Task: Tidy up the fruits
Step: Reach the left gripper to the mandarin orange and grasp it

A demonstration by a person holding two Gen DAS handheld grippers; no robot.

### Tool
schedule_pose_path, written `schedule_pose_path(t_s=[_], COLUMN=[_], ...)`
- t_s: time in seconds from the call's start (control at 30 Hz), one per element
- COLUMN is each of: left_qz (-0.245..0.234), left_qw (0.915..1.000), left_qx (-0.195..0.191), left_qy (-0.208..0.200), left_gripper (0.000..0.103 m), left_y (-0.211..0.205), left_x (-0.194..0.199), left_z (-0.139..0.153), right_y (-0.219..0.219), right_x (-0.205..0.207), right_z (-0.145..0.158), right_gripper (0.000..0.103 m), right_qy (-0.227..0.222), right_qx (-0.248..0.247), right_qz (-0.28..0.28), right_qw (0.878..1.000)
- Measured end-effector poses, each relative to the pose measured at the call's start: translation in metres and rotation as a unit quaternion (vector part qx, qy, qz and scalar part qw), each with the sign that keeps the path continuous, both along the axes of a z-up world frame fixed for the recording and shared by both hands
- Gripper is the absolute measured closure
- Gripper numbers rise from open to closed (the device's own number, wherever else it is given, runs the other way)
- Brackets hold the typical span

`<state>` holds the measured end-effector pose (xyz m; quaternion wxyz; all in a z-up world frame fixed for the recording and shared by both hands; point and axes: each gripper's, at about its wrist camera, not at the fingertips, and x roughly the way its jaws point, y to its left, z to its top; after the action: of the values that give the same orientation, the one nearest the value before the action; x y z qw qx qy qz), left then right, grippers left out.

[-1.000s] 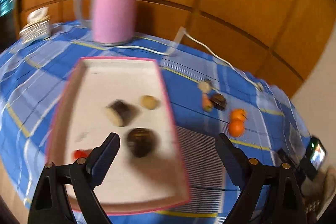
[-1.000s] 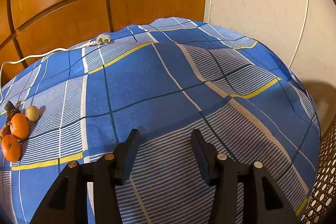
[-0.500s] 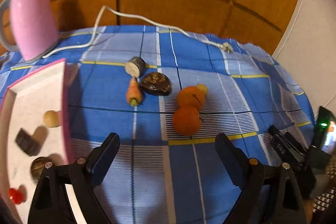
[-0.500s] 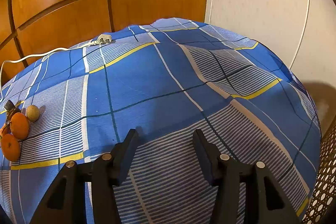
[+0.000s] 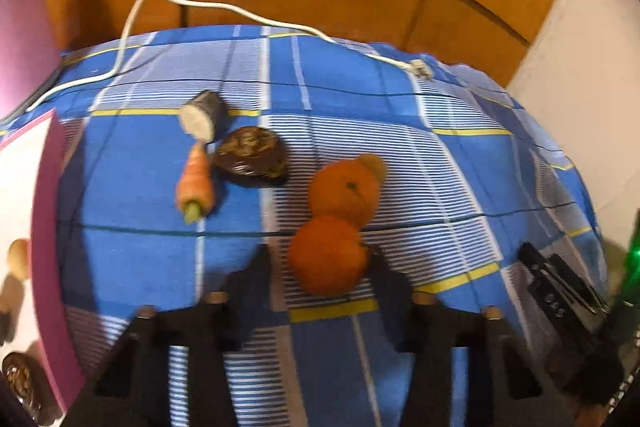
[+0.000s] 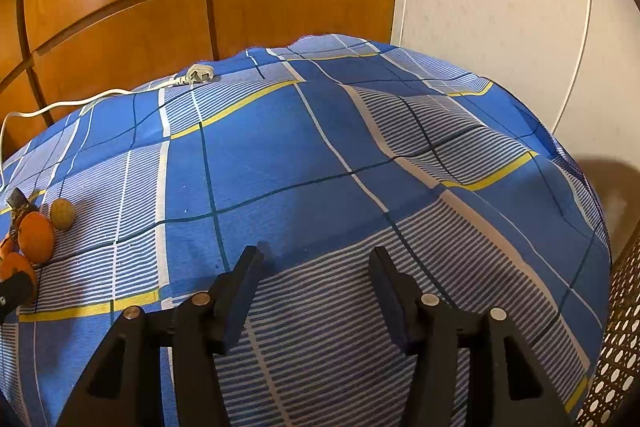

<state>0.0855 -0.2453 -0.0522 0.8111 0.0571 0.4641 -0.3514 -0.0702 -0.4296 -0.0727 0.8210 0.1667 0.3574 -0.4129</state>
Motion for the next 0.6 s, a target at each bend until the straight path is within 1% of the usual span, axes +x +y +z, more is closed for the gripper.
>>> schedule_pose_path(t_s=[0.03, 0.13, 0.27, 0.47, 0.6], left_qz=[-0.004, -0.013, 0.0, 0.014, 0.018], left_qw=[0.9999, 0.9999, 0.9996, 0.9989, 0.9987], left_qx=[0.006, 0.0, -0.014, -0.024, -0.03], left_qy=[-0.009, -0.007, 0.024, 0.039, 0.038], left_gripper=[0.064, 0.064, 0.064, 0.064, 0.064], left_y=[-0.002, 0.0, 0.016, 0.038, 0.051], left_x=[-0.003, -0.006, -0.007, -0.023, -0.032], left_z=[0.001, 0.001, 0.003, 0.005, 0.009], right_y=[0.0, 0.0, 0.0, 0.0, 0.0], right_x=[0.0, 0.0, 0.0, 0.0, 0.001], right_z=[0.0, 0.0, 0.0, 0.0, 0.0], right_gripper=[0.046, 0.046, 0.046, 0.046, 0.046], right_qy=[0.001, 0.001, 0.001, 0.002, 0.002], right_qx=[-0.001, -0.001, -0.001, -0.002, -0.002], right_qz=[0.0, 0.001, 0.0, 0.0, 0.0], right_qw=[1.0, 1.0, 1.0, 1.0, 1.0])
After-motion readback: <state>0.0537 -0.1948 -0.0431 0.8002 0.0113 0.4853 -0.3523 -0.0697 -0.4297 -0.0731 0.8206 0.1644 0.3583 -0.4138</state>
